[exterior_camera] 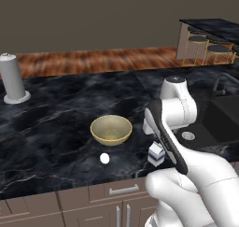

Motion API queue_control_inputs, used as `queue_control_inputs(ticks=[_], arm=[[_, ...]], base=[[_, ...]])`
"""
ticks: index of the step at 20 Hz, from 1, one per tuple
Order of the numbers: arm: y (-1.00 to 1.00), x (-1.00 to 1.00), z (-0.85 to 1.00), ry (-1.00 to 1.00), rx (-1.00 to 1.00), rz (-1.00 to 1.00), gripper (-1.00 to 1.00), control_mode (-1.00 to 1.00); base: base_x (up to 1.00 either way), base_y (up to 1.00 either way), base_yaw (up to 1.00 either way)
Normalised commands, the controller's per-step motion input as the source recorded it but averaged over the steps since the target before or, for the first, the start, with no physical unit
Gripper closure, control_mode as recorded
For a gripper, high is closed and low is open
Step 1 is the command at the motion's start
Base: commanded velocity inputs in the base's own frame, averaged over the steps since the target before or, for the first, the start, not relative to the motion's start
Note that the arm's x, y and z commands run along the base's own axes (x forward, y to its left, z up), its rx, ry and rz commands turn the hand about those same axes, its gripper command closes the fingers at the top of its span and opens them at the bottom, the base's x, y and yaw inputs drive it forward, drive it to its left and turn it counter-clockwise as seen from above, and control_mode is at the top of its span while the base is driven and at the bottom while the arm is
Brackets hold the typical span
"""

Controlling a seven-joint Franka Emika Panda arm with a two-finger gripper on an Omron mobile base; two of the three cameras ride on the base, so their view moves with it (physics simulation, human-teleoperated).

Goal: Gather the eggs and milk located in the vicinity of the sink area and place them right next to the bowl.

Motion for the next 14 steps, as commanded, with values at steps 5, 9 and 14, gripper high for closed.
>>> queue_control_inputs(ticks=[5,9,14], arm=[[-0.01,0.36,-0.28,0.0,-0.01,0.02,-1.0,-1.0],[0.0,0.34,-0.21,0.01,0.0,0.04,-1.0,-1.0],[0.0,0.23,-0.2,0.03,0.0,0.02,-1.0,-1.0]], base=[[0.0,0.0,0.0],[0.0,0.0,0.0],[0.0,0.0,0.0]])
